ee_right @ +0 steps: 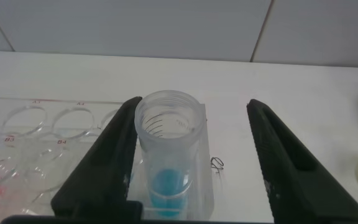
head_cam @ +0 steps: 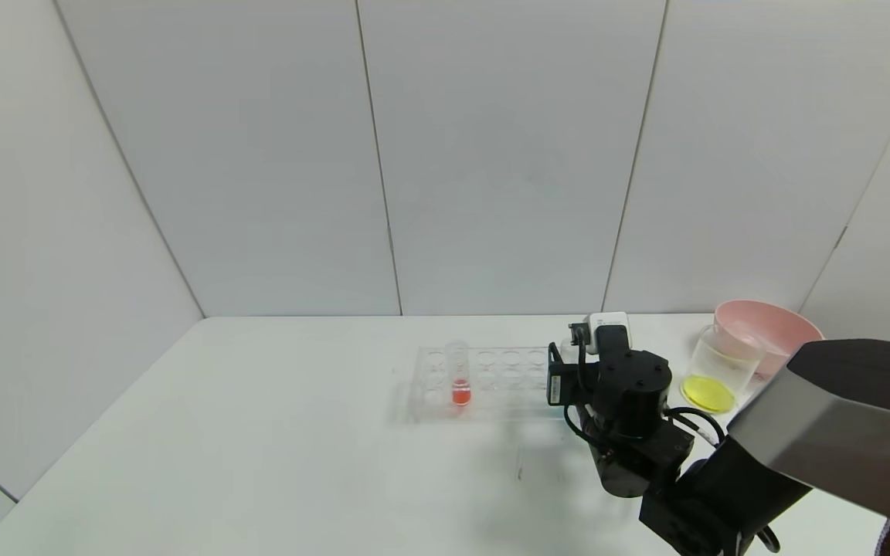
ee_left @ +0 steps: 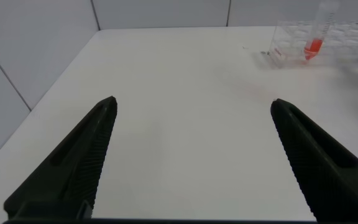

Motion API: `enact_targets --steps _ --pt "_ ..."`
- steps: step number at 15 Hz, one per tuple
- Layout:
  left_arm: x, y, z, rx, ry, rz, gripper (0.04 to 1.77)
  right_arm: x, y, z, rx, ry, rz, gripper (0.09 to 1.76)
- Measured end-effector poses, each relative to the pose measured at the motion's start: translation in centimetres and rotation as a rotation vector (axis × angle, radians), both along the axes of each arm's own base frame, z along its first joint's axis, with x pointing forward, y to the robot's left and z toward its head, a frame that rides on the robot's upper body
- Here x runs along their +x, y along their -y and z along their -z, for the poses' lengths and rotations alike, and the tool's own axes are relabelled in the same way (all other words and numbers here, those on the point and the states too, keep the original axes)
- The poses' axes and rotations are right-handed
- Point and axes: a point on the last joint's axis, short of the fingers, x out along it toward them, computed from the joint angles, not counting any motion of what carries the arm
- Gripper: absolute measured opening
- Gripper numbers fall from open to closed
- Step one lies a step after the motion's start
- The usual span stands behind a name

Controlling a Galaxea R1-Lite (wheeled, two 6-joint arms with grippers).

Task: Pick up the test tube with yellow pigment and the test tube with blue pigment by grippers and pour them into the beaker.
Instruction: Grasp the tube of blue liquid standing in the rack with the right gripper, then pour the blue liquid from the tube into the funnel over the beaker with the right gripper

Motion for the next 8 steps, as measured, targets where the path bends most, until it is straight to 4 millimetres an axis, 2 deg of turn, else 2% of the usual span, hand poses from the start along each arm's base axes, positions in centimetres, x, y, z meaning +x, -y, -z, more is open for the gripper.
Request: enact_targets --steps 4,5,8 --pt "0.0 0.0 0.0 0.0 0.0 0.0 1.76 -0.59 -0.27 0.19 -0.006 -0.008 -0.009 0.75" --pt "0.0 0.0 0.0 0.0 0.0 0.0 1.76 -0.64 -0.3 0.19 -0.006 -0.008 -0.011 0.51" --pt "0.0 0.0 0.0 0.0 0.0 0.0 1.76 -0.65 -0.22 0.18 -0.007 -0.009 -0.009 0.51"
